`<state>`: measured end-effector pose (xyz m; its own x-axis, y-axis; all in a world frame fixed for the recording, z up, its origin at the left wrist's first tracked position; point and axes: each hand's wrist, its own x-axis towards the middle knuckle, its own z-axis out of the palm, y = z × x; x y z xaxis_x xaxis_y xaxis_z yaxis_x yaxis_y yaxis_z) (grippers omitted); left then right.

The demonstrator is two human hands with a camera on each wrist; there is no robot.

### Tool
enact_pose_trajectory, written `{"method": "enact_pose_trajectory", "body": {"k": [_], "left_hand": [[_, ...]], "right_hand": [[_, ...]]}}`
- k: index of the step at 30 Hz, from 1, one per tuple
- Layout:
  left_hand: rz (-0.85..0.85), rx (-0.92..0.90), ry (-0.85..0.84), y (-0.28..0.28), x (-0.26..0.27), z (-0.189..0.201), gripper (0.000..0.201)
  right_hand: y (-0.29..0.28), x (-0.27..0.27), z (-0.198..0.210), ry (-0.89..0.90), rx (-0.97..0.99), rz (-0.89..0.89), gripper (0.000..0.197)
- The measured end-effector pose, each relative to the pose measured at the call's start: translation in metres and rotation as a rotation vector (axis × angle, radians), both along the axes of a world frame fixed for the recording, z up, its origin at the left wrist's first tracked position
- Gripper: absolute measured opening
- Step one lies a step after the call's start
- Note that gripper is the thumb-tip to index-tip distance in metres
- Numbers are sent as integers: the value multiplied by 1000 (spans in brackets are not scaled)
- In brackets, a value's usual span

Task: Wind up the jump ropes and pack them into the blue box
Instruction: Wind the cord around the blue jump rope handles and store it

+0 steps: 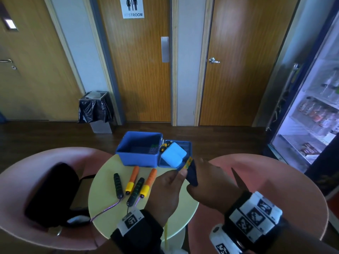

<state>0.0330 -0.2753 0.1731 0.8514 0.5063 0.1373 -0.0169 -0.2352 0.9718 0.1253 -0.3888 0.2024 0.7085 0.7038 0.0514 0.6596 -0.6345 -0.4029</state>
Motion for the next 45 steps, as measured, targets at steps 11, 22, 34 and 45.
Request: {"method": "enact_pose_trajectory", "body": {"k": [11, 22, 34, 45], "left_hand": [[-153, 27, 203, 3, 0, -31, 25], [-406, 794, 547, 20, 4, 7, 24], [-646, 594, 458, 73, 28, 6, 12], [-621, 461, 301, 74, 36, 21, 16]], "right_hand": [[1, 24, -24, -156, -129, -177, 36], [5, 37, -74, -422, -742, 21, 22], [-22, -11, -5, -306, -566, 524, 38], [-38, -16, 36, -322, -369, 459, 34]]}}
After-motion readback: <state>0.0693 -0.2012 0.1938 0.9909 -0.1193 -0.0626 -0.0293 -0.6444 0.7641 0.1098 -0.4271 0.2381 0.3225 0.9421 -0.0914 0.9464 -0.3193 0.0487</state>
